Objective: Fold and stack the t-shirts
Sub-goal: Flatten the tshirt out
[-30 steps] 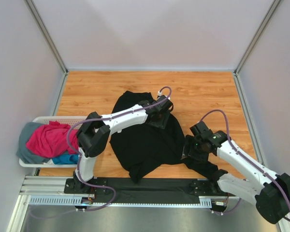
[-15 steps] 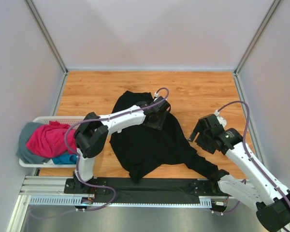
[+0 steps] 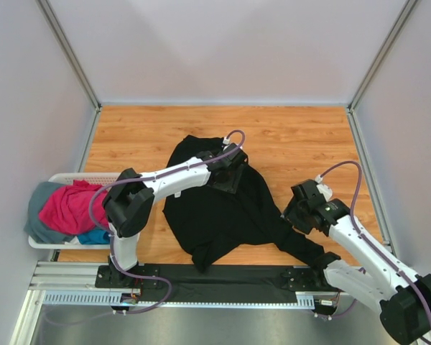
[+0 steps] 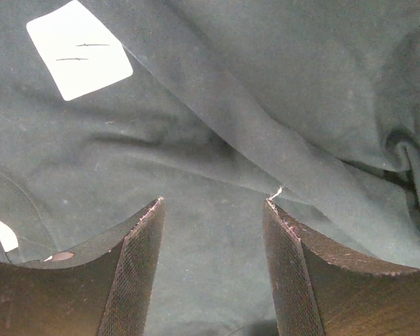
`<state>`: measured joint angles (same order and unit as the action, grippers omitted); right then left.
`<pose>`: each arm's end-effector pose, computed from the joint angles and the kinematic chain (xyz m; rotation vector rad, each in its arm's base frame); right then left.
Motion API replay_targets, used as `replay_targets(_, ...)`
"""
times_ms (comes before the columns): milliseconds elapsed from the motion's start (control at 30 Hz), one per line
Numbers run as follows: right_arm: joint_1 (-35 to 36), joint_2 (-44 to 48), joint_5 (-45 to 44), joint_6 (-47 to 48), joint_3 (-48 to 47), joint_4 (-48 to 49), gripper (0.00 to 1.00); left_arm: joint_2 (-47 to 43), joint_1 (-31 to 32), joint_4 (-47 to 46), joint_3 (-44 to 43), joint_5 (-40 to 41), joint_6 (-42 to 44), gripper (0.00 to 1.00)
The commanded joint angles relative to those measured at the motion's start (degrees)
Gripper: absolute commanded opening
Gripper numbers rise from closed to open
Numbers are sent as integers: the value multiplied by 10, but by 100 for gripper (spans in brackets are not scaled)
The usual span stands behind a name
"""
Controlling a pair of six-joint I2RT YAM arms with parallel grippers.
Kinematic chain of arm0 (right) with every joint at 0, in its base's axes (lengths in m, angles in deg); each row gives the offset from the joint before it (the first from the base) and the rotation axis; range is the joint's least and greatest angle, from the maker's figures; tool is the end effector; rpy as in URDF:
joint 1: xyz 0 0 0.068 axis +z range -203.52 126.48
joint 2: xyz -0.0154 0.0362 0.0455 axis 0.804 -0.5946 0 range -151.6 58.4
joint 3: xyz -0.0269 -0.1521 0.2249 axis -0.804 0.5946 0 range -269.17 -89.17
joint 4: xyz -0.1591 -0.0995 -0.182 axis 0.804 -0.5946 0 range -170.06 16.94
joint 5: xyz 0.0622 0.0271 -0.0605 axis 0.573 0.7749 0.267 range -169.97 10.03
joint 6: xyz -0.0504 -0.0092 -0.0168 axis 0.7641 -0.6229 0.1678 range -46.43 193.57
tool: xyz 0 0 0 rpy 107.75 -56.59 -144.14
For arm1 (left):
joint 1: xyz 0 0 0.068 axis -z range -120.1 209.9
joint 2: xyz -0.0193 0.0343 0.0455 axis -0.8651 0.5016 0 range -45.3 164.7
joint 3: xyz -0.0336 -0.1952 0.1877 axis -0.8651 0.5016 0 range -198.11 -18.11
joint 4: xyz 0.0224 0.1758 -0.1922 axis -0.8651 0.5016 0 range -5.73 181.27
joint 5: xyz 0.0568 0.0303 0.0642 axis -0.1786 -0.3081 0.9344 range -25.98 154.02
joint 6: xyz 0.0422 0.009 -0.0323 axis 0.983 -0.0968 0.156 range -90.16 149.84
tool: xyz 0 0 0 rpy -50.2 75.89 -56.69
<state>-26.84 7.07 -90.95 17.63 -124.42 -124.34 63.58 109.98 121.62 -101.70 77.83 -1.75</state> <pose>0.1362 0.0608 0.2089 0.7367 2.6145 0.1626 0.2647 -0.3033 0.2166 0.3449 2.5991 -0.1773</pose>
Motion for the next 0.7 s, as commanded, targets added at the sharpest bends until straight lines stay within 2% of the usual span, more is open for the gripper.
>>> replay_targets(0,-2,-11,15,-14,8,87,51,-35,-2,-14,6,3,-1,65)
replay_targets(100,-2,-39,32,-10,0,95,45,-41,-2,-10,10,10,-1,65)
replay_targets(167,-2,-54,31,1,-13,81,31,-46,-3,-9,10,13,0,65)
replay_targets(200,-1,-56,30,5,-18,77,16,-49,-3,-7,11,19,0,65)
replay_targets(267,-2,-47,27,19,-35,69,0,-54,-6,-3,13,24,1,65)
replay_targets(433,9,3,71,131,-103,108,0,-77,-32,-1,33,16,-12,65)
replay_targets(533,30,4,80,201,-165,113,1,-90,-51,-4,54,8,-22,65)
replay_targets(567,56,0,89,246,-178,123,0,-98,-55,-5,59,8,-24,65)
replay_targets(667,138,-25,63,291,-200,128,0,-106,-70,-7,76,10,-28,65)
